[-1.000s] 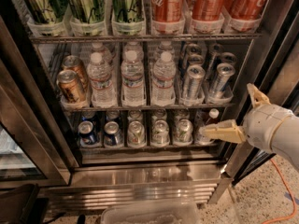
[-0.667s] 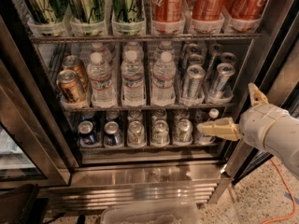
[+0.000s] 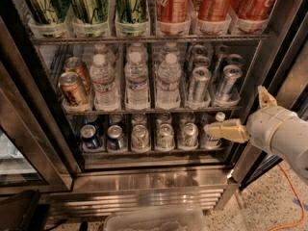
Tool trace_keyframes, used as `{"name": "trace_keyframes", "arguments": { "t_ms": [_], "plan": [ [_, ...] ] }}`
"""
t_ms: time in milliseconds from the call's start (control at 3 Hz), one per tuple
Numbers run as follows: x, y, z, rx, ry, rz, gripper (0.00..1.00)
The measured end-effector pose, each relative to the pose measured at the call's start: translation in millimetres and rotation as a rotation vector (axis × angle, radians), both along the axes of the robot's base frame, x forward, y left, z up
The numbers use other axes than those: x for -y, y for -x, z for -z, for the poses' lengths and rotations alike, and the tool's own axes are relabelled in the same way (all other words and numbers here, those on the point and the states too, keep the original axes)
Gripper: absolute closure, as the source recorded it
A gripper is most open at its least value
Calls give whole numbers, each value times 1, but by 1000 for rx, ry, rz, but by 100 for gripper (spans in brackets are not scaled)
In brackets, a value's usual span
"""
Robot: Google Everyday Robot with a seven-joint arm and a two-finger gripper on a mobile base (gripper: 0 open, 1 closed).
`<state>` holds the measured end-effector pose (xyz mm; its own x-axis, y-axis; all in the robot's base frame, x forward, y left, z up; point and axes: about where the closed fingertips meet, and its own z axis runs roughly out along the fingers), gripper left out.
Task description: Pick redbull can from middle shelf of fridge
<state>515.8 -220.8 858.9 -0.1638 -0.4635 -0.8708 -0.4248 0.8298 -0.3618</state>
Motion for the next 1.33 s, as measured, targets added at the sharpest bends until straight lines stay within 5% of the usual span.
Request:
{"name": "trace_keyframes", "arguments": {
  "t_ms": [1333],
  "plan": [
    [15, -41, -6, 165, -92, 92, 8]
  ]
}}
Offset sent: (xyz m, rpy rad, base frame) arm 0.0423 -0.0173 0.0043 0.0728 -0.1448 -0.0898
